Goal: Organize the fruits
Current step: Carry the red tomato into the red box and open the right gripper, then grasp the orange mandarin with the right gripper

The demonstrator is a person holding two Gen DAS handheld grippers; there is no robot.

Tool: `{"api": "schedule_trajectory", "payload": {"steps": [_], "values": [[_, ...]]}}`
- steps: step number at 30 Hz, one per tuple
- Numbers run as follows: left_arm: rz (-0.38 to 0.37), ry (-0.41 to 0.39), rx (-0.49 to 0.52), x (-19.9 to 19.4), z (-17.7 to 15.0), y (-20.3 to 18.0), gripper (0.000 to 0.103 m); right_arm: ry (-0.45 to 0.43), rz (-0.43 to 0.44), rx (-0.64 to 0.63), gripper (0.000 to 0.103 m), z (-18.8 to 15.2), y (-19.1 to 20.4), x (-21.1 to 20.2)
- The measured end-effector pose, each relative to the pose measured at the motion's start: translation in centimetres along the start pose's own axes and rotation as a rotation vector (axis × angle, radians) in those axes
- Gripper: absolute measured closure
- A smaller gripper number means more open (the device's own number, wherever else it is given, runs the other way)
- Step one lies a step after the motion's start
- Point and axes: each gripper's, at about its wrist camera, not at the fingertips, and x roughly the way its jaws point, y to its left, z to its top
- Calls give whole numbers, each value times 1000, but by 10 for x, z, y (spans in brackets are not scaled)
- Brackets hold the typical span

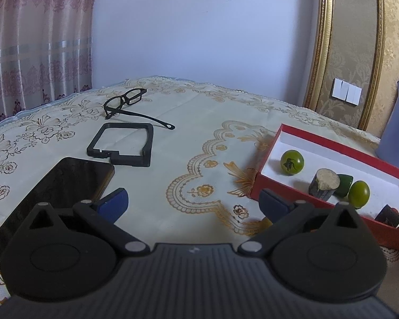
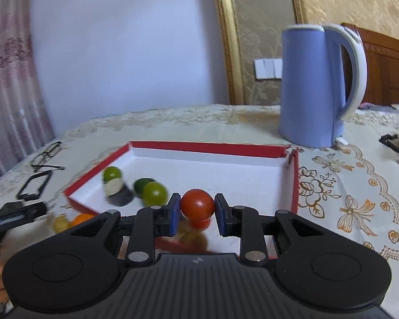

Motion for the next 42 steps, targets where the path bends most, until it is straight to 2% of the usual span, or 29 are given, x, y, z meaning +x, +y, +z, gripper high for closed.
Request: {"api": "schedule_trajectory", "payload": {"steps": [5, 14, 17, 20, 22, 26, 33, 36, 42], "values": [[2, -4, 7, 0, -1, -1, 0, 26, -41, 53, 76, 7, -15, 22], [1, -5, 9, -1, -1, -1, 0, 50, -88, 70, 76, 15, -24, 43], [0, -5, 8, -1, -1, -1, 0, 56, -88, 75, 70, 14, -23, 43], [0, -7, 7, -2, -1, -1, 0, 36, -92, 81, 58, 14, -21, 38], [1, -9, 8, -2, -1, -2, 0, 14, -96, 68, 58, 13, -15, 28], [12, -17, 2, -3, -1, -1, 0, -16, -16, -31, 58, 0, 17, 2], [28, -10, -27, -3, -1, 3, 0, 36, 183, -216, 58, -32, 87, -16], [37, -8, -48, -3, 0, 6, 0, 59, 195, -258, 58, -37, 107, -8], [48, -13, -65, -4, -1, 9, 0, 121, 171, -261, 58, -41, 123, 16]]}}
